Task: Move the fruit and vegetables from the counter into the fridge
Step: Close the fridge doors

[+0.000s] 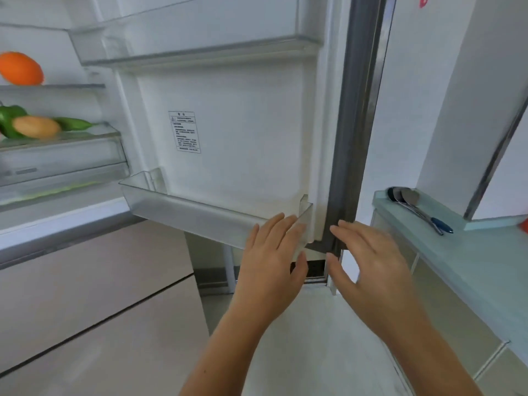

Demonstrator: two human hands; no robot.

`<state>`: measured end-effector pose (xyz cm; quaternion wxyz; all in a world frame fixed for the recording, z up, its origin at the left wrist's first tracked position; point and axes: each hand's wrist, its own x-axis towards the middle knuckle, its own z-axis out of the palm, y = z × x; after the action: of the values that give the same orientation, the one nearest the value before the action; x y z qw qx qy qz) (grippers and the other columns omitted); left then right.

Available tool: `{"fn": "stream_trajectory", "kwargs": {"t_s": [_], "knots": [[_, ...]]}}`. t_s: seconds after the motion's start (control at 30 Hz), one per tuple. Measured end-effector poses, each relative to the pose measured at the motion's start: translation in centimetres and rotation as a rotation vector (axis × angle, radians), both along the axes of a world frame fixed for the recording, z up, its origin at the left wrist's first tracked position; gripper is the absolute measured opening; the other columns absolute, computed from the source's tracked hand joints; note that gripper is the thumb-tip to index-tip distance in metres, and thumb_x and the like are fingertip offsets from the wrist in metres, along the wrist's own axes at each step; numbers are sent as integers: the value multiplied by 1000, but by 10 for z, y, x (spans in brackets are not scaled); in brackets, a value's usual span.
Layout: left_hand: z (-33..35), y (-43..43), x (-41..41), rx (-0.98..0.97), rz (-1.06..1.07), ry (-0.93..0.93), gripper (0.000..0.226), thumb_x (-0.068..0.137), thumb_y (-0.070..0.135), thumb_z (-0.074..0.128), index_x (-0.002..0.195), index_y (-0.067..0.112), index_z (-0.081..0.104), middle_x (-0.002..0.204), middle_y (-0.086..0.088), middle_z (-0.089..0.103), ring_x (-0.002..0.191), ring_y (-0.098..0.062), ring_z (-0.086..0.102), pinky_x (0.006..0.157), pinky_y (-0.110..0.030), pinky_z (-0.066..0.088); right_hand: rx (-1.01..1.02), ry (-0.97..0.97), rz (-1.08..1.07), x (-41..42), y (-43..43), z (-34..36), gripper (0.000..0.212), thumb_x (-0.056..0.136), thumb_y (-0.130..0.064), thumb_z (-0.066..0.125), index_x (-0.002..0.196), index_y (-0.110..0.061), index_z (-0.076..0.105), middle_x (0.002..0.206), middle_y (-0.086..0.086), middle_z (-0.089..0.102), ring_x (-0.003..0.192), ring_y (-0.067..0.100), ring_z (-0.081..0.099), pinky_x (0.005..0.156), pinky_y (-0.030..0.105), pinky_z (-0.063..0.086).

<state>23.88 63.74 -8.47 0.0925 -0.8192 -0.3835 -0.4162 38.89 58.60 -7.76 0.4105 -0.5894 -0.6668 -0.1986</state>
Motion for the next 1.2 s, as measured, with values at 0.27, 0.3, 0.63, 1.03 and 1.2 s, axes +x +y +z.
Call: {"fn": "stream_trajectory", "kwargs": {"t_s": [0.27,0.3,0.63,1.03,1.2], "knots": [[-1,-50,-41,-84,144,-24,45,83,30,45,122,10,53,128,-8,56,127,-24,43,96,-54,42,-41,-12,172,-33,-39,8,46,83,-39,41,111,-9,63,111,8,66,109,23,56,92,53,45],[0,-57,-48,-86,161,-31,45,83,31,45,122,10,54,128,-8,56,127,-24,43,97,-54,41,-34,-15,187,-38,-43,9,46,83,-39,41,111,-9,63,111,8,66,109,22,55,92,53,46],[3,-107,-130,-133,286,-26,50,80,34,42,122,9,54,130,-8,55,117,-25,51,99,-37,28,-19,-1,333,-116,-85,9,45,83,-36,42,110,-7,63,110,10,66,105,28,61,93,54,40],[16,-170,-219,-98,479,17,47,82,31,41,122,8,52,129,-13,54,117,-31,52,92,-54,44,57,-12,431,-193,-112,30,43,83,-32,45,112,-5,62,121,16,59,119,34,49,96,53,41],[20,-197,-233,-34,544,14,44,81,31,43,120,13,52,125,-10,57,115,-27,52,90,-51,47,86,9,428,-212,-114,44,45,85,-33,44,119,-7,58,135,19,46,130,36,35,103,43,30]]}}
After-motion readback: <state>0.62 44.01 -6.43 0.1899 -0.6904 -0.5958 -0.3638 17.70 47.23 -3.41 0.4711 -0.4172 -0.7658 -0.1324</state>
